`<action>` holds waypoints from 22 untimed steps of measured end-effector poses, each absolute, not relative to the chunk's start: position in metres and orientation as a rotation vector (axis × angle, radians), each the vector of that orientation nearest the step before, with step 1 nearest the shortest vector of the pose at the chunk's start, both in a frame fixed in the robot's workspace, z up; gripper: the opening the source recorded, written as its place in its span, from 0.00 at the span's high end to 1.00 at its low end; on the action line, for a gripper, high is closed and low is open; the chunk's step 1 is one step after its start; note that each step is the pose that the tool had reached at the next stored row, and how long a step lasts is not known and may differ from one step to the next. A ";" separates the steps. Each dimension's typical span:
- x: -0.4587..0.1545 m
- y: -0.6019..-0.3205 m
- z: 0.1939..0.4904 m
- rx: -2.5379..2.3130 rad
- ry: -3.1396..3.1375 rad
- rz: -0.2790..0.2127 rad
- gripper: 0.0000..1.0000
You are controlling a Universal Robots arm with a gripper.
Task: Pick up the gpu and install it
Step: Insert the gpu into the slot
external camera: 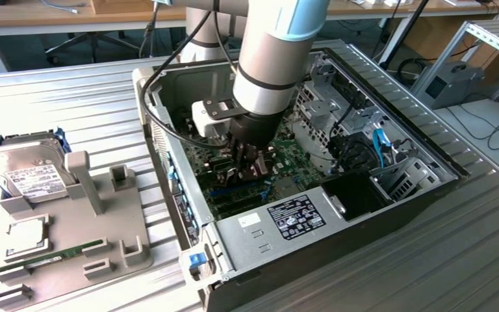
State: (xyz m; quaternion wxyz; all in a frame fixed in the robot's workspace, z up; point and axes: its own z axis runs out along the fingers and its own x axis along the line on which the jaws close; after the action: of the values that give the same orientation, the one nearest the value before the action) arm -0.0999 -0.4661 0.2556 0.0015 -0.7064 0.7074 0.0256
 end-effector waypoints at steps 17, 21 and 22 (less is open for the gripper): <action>-0.100 -0.466 0.249 -2.219 2.223 0.076 0.74; -0.100 -0.466 0.249 -2.218 2.221 0.076 0.73; -0.100 -0.466 0.249 -2.218 2.222 0.076 0.67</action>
State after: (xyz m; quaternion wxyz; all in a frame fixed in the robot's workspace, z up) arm -0.0998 -0.4659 0.2486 0.0004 -0.7064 0.7074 0.0242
